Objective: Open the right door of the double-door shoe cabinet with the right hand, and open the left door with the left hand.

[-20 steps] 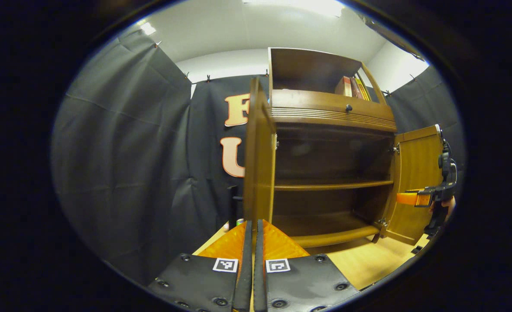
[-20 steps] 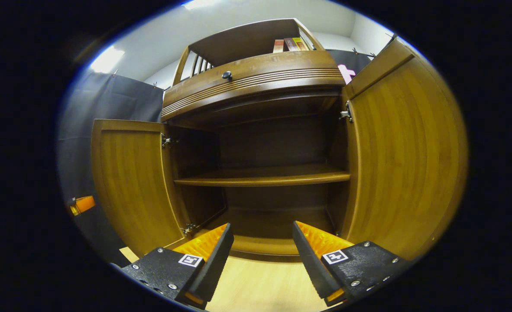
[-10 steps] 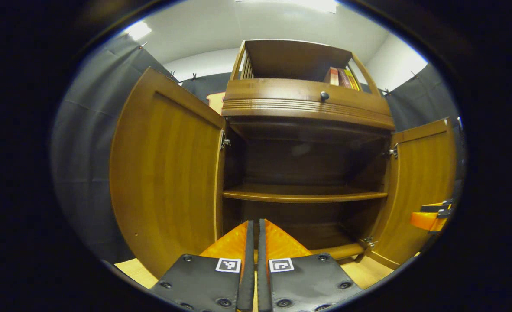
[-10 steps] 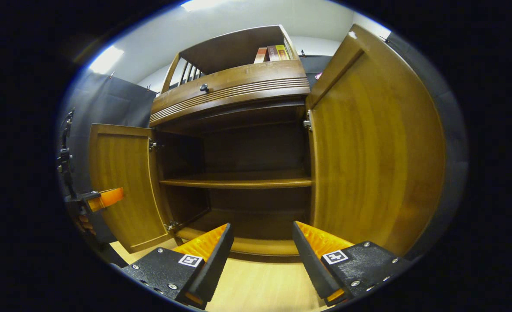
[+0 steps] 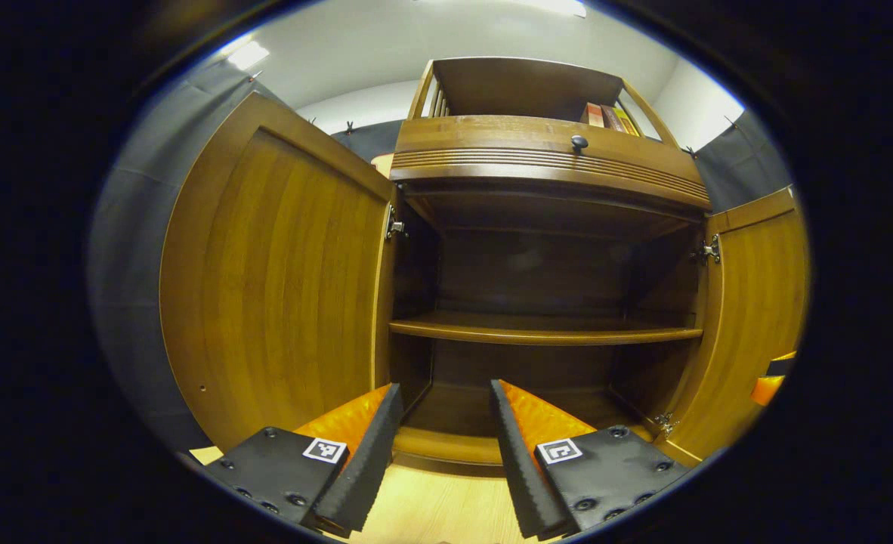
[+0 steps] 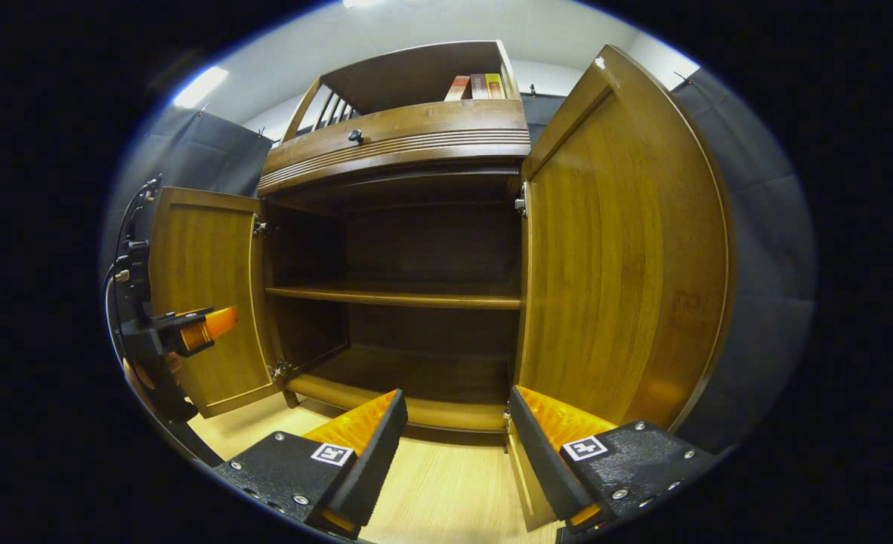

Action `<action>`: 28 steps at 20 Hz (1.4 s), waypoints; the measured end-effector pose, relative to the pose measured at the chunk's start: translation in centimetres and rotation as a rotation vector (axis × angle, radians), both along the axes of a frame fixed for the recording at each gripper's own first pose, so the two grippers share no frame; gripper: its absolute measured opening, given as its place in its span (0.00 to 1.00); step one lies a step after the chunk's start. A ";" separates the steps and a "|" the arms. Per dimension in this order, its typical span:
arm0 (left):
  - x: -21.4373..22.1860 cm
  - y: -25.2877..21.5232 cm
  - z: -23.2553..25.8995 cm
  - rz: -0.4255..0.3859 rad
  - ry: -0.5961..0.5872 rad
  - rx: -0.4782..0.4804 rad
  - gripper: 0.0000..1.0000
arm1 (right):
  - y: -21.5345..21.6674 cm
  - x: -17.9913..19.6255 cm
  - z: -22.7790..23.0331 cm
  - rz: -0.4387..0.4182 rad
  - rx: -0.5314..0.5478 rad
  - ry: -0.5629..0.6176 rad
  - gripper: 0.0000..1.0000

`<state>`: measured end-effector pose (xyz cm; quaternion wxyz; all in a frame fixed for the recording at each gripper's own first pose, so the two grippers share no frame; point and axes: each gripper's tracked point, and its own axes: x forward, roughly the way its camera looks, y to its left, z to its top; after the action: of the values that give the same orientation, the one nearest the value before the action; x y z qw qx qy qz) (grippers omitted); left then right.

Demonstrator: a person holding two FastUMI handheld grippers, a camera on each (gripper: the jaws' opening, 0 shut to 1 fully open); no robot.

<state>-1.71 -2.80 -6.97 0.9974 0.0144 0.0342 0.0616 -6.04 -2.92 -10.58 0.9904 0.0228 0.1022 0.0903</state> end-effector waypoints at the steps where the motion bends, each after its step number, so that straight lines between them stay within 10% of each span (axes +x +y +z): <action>1: 0.0 -0.3 0.1 -0.017 -0.005 -0.003 0.82 | 0.2 0.1 0.1 0.002 0.006 -0.002 0.86; 5: -0.5 -0.3 1.2 -0.029 -0.027 0.033 1.00 | 1.4 0.9 0.4 0.009 0.036 -0.007 0.86; 28: -0.3 -0.6 2.1 -0.075 -0.040 0.083 0.97 | 3.5 2.1 1.2 0.001 0.106 -0.033 0.86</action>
<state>-2.01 -3.37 -4.87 0.9981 0.0558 0.0110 0.0258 -3.95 0.62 -9.34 0.9893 0.0736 0.0811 0.0965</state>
